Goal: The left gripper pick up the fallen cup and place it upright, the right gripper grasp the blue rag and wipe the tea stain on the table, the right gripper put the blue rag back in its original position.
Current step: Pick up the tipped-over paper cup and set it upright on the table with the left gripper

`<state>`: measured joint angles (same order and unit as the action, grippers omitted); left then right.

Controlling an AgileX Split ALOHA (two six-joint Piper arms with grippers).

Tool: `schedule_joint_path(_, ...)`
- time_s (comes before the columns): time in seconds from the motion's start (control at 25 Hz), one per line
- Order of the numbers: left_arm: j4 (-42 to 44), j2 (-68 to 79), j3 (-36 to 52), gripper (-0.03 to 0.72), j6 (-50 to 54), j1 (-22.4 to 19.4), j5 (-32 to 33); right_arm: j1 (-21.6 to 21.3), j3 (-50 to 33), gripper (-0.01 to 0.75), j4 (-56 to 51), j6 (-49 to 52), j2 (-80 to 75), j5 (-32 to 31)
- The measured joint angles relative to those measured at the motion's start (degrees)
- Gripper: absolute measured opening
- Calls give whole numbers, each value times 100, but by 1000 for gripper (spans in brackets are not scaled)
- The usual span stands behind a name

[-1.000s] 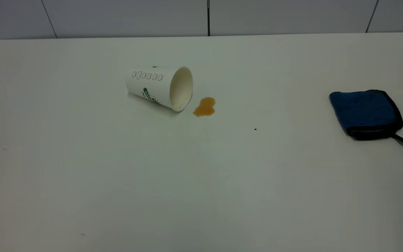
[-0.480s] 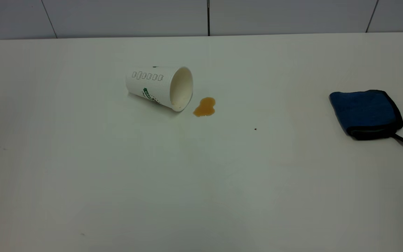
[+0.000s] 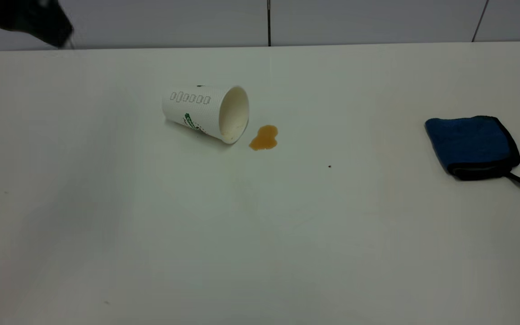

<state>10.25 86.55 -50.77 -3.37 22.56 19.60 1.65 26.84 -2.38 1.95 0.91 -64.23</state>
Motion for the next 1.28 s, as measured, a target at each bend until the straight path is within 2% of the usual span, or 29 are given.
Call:
schedule_joint_path(0.24, 1335, 1716, -890, 591, 1553, 648, -157, 0, 0, 240, 0, 0, 0, 0)
schedule_joint_path(0.52, 2539, 3476, -2410, 591, 3007, 1253, -71, 0, 0, 240, 0, 0, 0, 0)
schedule_joint_path(0.64, 2975, 4135, -3136, 591, 3419, 1468, 139, 0, 0, 240, 0, 0, 0, 0)
schedule_joint_path(0.84, 3803, 4880, -4126, 591, 4115, 1663, 907, 0, 0, 240, 0, 0, 0, 0)
schedule_joint_path(1.28, 4950, 5179, -4362, 591, 5097, 1756, 1306, 0, 0, 240, 0, 0, 0, 0)
